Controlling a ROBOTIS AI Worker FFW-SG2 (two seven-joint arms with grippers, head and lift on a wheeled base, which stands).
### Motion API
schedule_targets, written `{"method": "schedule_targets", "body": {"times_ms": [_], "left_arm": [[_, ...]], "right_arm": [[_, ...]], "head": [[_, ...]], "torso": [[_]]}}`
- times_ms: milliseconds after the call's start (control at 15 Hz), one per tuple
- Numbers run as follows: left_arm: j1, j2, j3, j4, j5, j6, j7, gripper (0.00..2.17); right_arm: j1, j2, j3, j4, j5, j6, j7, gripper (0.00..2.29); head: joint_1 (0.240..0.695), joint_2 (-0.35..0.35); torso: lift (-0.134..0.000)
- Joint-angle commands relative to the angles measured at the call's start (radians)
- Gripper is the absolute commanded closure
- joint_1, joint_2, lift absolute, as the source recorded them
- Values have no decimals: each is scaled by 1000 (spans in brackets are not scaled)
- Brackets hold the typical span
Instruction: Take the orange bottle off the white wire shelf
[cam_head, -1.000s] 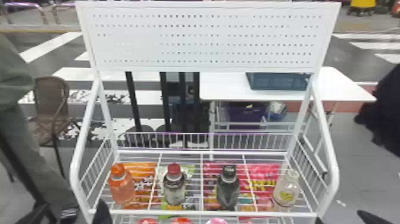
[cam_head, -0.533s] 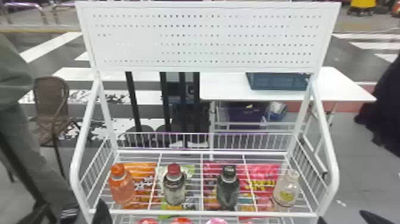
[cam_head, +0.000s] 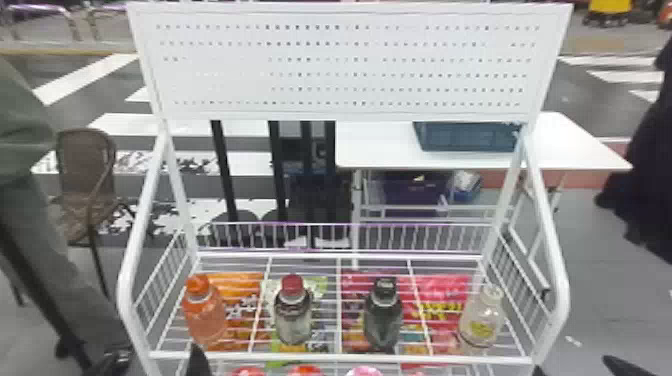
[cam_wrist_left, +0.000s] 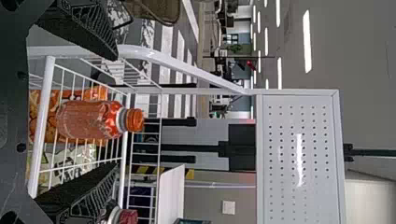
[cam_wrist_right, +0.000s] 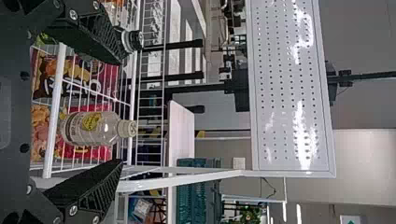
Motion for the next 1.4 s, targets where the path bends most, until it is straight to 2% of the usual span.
{"method": "schedule_targets", "body": {"times_ms": [0,133,600,933,1200,1333], "left_arm": [[-70,1,-29,126,-4,-67,-1,83],[-125,1,-61,227,-29,-125,5,83],[-332,-2,-99,515,-13,-165,4,83],[-466,-2,-90,696,27,-257,-7,83],[-552,4,-84,784,53,-263,-16,83],[-570,6,-73,801,88,-266,-51,83]], "right_arm": [[-3,2,0,3,1,-2,0,157],[-6,2,5,6,4,-2,0,157],[-6,1,6,8,-1,1,0,157],[2,1,8,8,2,1,0,157],[8,1,8,0,10,-2,0,157],[9,1,6,2,10,-2,0,157]], "head": [[499,0],[499,0],[499,0],[499,0],[499,0],[499,0]], "torso": [[0],[0],[0],[0],[0],[0]]}}
